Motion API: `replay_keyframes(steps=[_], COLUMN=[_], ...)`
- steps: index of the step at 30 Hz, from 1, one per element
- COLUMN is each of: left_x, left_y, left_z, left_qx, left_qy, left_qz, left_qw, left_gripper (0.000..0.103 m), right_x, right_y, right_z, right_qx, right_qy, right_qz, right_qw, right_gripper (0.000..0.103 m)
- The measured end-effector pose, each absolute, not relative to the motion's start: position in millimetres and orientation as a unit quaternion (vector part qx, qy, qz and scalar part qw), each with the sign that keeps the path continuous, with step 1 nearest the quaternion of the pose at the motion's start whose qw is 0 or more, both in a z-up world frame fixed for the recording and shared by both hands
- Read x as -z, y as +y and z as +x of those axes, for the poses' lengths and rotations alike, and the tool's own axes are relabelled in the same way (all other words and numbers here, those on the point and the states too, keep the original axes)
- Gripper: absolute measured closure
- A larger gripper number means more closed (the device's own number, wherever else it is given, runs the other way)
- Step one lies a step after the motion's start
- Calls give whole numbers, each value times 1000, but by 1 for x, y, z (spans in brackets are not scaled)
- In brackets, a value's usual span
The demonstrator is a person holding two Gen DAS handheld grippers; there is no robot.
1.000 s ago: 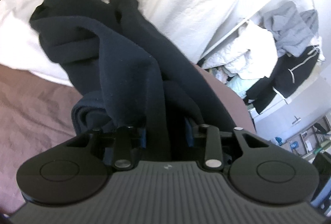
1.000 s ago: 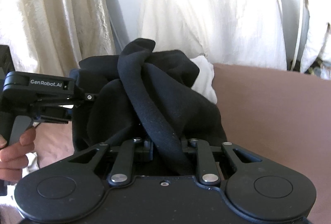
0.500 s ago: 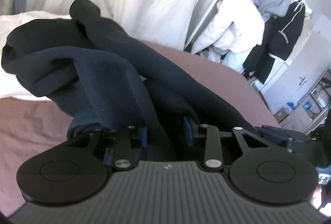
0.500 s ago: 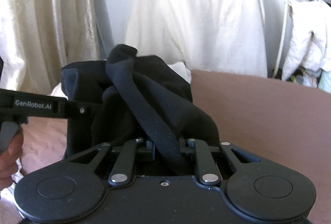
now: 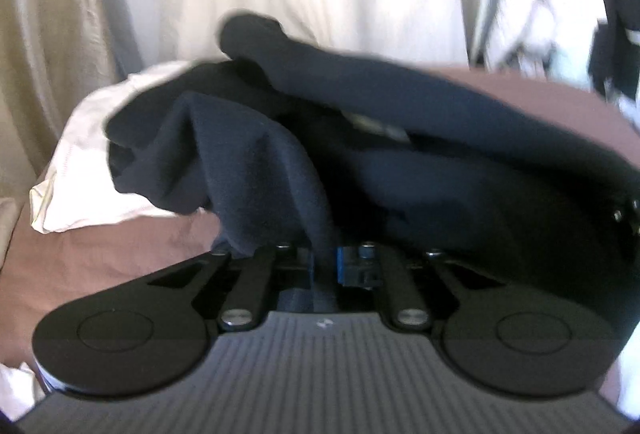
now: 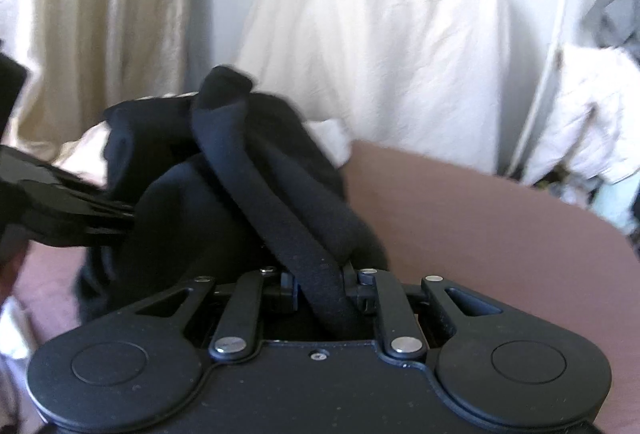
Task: Fold clothes
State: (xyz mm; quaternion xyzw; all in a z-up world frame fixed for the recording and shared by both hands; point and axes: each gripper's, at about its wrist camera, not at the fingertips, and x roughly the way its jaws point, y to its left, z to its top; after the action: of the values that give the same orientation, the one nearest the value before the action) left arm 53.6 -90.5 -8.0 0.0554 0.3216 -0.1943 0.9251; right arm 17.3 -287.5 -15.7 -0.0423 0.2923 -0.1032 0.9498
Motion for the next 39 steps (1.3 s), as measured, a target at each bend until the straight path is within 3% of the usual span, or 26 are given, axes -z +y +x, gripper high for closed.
replay_keyframes(steps=[7, 11, 17, 23, 28, 29, 31, 33, 35, 37, 39], left_x=[-39, -22, 26, 25, 24, 25, 29, 36, 49, 59, 61], left_y=[-81, -93, -77, -28, -1, 2, 1, -4, -10, -19, -29], left_z=[28, 41, 80, 96, 101, 100, 104, 113, 120, 121, 121], left_qx=[196, 204, 149, 104, 72, 74, 105, 143, 181, 181, 181], left_qy=[185, 264, 424, 456, 442, 438, 443, 462, 498, 527, 537], left_qz=[-5, 7, -14, -123, -197, -201, -219, -230, -238, -225, -195], left_qw=[963, 943, 894, 875, 872, 873, 863, 845, 814, 799, 801], left_gripper=[102, 98, 95, 94, 93, 90, 68, 31, 18, 18, 18], right_x=[-14, -23, 10, 38, 26, 21, 16, 14, 19, 26, 37], right_y=[-309, -329, -365, -368, -406, -422, -448, -458, -453, -447, -439], right_z=[-8, -20, -26, -30, -6, 1, 13, 13, 2, -7, -18], right_qx=[194, 210, 215, 235, 328, 340, 328, 281, 237, 196, 150], right_qy=[192, 176, 229, 237, 215, 214, 232, 245, 243, 253, 275], right_qz=[-63, -40, 38, 36, 61, 86, 150, 213, 246, 270, 288], right_qw=[960, 961, 949, 942, 918, 912, 904, 903, 908, 908, 905], right_gripper=[86, 86, 86, 84, 85, 85, 81, 70, 61, 49, 44])
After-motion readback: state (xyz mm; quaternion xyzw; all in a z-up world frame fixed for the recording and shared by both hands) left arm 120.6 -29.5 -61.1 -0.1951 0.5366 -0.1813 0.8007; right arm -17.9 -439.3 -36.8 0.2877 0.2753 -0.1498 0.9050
